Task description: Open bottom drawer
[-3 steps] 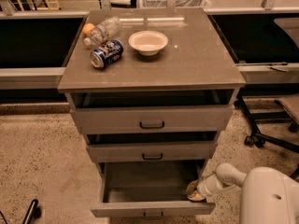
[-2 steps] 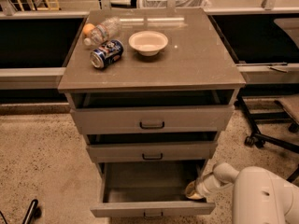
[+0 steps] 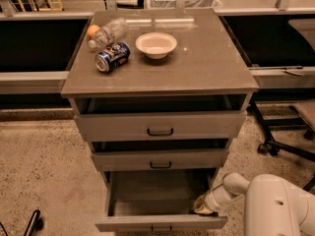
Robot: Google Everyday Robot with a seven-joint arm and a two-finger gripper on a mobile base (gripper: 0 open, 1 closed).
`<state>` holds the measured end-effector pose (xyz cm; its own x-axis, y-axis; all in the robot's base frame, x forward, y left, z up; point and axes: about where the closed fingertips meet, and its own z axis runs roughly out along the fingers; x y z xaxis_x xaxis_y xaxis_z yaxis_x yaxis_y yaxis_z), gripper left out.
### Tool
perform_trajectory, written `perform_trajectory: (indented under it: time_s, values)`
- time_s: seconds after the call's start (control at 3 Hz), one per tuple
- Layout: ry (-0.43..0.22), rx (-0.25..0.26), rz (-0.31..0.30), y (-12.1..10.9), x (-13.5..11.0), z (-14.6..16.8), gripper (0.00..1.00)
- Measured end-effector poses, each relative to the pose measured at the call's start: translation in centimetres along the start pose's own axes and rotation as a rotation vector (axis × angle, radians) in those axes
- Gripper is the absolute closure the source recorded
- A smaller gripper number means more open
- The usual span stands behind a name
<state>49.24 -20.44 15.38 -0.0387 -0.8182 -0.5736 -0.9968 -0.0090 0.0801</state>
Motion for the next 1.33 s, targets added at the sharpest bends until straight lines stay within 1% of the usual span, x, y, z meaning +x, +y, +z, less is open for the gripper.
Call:
perform_trajectory:
  time_s: [0.33,0.67,1.0,1.33]
  values:
    - [-0.016,-0.023,0.012,1.2,-0.3,0.0,0.84]
    - [-0.033,-0.073,0.035,3.2,-0.7,0.3,0.6]
    - [-0.032,-0.086,0.024,4.1,-1.6,-0.1,0.37]
    - [-0.038,-0.006,-0.05,3.5,-4.0,-2.0,0.4]
